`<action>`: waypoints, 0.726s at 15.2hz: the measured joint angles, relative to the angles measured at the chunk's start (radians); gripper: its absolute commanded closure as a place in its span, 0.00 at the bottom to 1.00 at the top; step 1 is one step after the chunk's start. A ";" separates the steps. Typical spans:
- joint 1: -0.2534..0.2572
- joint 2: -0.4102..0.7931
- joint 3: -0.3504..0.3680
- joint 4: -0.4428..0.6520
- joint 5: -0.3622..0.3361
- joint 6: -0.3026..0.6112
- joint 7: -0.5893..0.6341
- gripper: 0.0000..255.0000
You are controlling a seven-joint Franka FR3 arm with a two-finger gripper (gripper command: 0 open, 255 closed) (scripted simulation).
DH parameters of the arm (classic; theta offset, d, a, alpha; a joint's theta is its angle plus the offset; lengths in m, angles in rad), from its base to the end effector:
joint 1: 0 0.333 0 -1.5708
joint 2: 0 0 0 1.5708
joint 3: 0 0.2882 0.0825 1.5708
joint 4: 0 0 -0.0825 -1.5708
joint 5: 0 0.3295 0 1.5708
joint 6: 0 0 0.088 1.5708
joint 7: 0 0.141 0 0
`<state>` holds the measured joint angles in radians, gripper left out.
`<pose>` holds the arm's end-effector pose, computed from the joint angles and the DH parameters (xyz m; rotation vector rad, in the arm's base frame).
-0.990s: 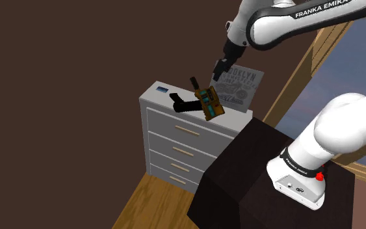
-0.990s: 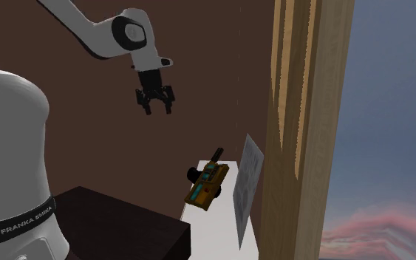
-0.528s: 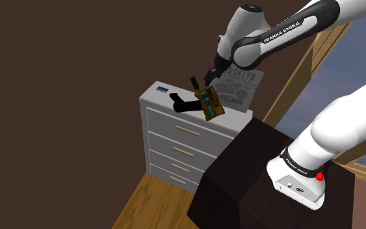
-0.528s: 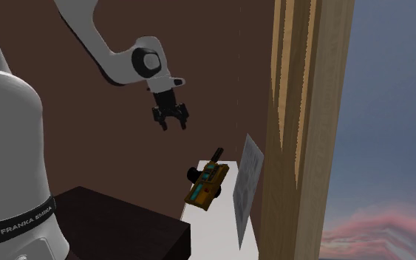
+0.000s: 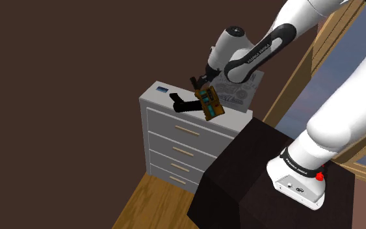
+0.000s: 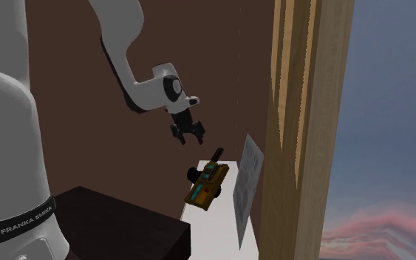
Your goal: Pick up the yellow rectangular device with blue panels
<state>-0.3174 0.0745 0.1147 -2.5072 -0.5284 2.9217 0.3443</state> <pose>0.4683 -0.0675 0.2718 2.9295 -0.0757 0.5101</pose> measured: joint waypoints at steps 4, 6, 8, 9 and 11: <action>0.054 0.163 -0.114 0.122 -0.257 0.077 0.237 0.00; 0.094 0.242 -0.179 0.195 -0.340 0.109 0.323 0.00; 0.152 0.327 -0.271 0.259 -0.433 0.161 0.427 0.00; 0.168 0.354 -0.297 0.281 -0.454 0.175 0.455 0.00; 0.195 0.396 -0.329 0.314 -0.476 0.194 0.492 0.00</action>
<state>-0.1219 0.4706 -0.2148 -2.1929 -1.0049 3.1161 0.8359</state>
